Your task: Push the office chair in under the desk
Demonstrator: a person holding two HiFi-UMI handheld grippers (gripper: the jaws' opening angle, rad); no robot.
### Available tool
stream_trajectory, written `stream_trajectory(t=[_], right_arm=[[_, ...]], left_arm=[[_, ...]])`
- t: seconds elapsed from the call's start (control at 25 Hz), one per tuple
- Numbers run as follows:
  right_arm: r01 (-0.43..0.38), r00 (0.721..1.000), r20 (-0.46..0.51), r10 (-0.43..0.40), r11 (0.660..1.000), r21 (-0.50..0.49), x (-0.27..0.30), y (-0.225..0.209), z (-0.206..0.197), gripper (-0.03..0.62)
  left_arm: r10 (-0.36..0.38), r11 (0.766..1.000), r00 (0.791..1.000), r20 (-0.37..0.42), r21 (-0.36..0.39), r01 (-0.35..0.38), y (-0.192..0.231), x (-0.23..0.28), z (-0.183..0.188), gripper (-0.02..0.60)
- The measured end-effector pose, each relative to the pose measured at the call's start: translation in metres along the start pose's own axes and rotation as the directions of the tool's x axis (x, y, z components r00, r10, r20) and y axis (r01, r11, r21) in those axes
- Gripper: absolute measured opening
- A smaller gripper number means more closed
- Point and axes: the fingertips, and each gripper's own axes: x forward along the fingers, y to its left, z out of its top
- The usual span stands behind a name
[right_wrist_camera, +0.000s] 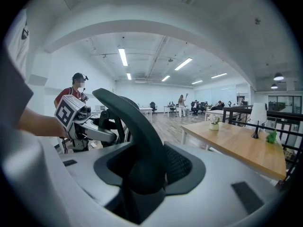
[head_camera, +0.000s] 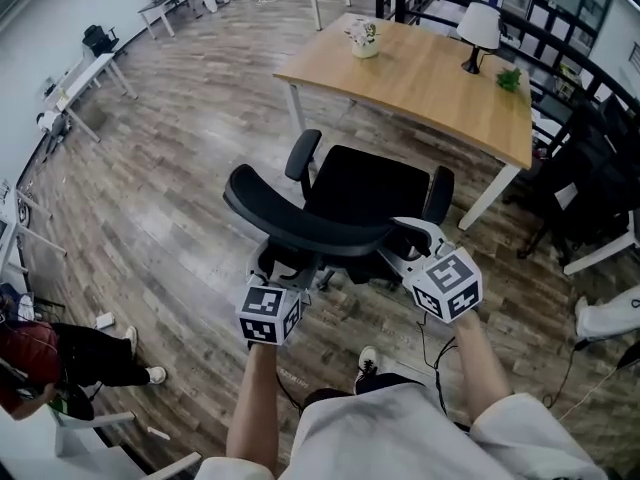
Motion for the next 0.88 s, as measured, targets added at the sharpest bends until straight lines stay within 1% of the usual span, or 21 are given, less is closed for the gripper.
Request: stream_trajectory(t=[0.12, 0.36, 0.64, 0.88], right_arm=[[-0.007, 1.000, 0.003, 0.007, 1.000, 0.003, 0.004, -0.021, 0.000, 0.209], [0.025, 0.999, -0.023, -0.025, 1.000, -0.002, 0.020, -0.065, 0.006, 0.210], [0.050, 0.999, -0.007, -0.050, 0.999, 0.006, 0.037, -0.121, 0.011, 0.211], [0.073, 0.997, 0.004, -0.073, 0.997, 0.006, 0.058, -0.169, 0.018, 0.212]], left_arm=[[0.006, 1.000, 1.000, 0.005, -0.005, -0.006, -0.001, 0.020, 0.006, 0.342], [0.031, 0.999, 1.000, -0.004, -0.027, -0.031, 0.003, 0.060, 0.020, 0.339], [0.015, 1.000, 0.999, 0.034, -0.013, -0.014, 0.007, 0.116, 0.041, 0.337], [-0.007, 1.000, 0.999, 0.051, -0.004, 0.007, 0.019, 0.169, 0.058, 0.337]])
